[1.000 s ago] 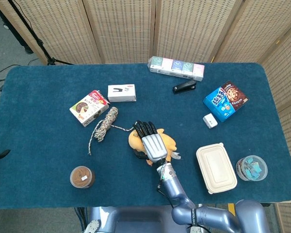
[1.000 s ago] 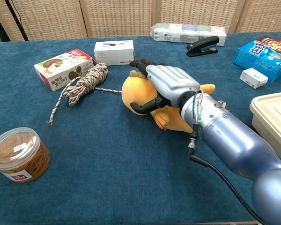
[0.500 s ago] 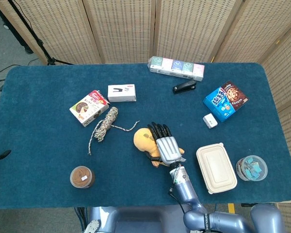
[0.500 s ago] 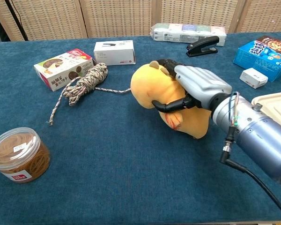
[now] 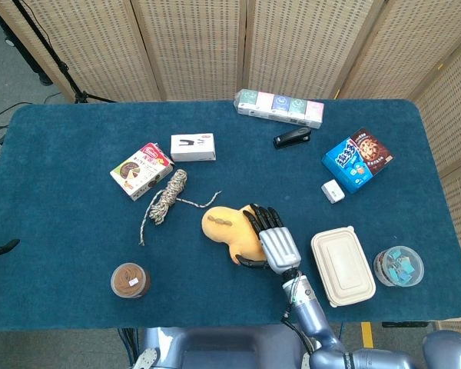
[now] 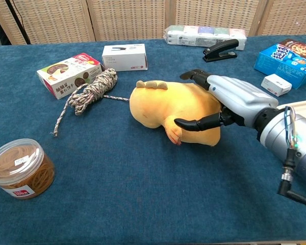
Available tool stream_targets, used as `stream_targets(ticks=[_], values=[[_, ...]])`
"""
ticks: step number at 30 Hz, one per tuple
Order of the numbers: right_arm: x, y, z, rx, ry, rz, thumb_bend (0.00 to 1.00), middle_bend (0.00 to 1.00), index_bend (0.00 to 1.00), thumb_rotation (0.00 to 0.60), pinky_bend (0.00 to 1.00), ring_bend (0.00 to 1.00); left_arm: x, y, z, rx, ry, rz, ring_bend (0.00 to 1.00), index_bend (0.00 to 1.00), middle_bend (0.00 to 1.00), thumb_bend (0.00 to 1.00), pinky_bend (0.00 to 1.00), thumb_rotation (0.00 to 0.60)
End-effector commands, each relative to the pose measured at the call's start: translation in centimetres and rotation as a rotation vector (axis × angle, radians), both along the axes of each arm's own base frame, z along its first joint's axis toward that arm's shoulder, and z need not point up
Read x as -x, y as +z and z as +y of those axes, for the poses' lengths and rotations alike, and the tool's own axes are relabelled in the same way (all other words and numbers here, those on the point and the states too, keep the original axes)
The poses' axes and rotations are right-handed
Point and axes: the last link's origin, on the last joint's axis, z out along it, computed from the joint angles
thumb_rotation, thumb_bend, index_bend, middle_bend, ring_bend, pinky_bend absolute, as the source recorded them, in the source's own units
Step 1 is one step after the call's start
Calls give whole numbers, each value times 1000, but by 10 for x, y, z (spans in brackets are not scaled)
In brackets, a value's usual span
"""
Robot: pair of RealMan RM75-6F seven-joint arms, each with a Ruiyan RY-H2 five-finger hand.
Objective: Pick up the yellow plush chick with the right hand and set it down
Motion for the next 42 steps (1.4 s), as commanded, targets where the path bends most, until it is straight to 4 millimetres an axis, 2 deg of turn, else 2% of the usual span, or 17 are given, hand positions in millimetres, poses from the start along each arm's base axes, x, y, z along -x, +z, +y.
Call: stream_targets(ticks=[1, 5, 8, 15, 21, 25, 29, 42], values=[[-8, 8, 3, 8, 32, -38, 298, 0, 0, 278, 0, 0, 0, 0, 0, -1, 1, -2, 0, 0, 0, 0, 0, 600], [-26, 13, 2, 34, 87, -72, 257, 0, 0, 276, 0, 0, 1, 1, 0, 0, 1, -4, 0, 0, 0, 0, 0, 600], [-40, 10, -3, 40, 109, -72, 256, 0, 0, 276, 0, 0, 1, 1, -1, 3, -1, -7, 0, 0, 0, 0, 0, 600], [-66, -18, -13, 29, 129, -30, 253, 0, 0, 276, 0, 0, 2, 2, -1, 6, -4, -11, 0, 0, 0, 0, 0, 600], [-76, -47, -21, 22, 132, 14, 251, 0, 0, 275, 0, 0, 3, 3, 1, 8, 0, -18, 0, 0, 0, 0, 0, 600], [-70, -59, -32, 40, 111, 57, 251, 0, 0, 276, 0, 0, 4, 5, 1, 4, 2, -28, 0, 0, 0, 0, 0, 600], [-58, -60, -38, 54, 79, 68, 250, 0, 0, 273, 0, 0, 6, 6, 2, 3, 11, -34, 0, 0, 0, 0, 0, 600], [-12, -35, -25, 71, -19, 42, 250, 0, 0, 275, 0, 0, 2, 2, 1, 11, 4, -17, 0, 0, 0, 0, 0, 600]])
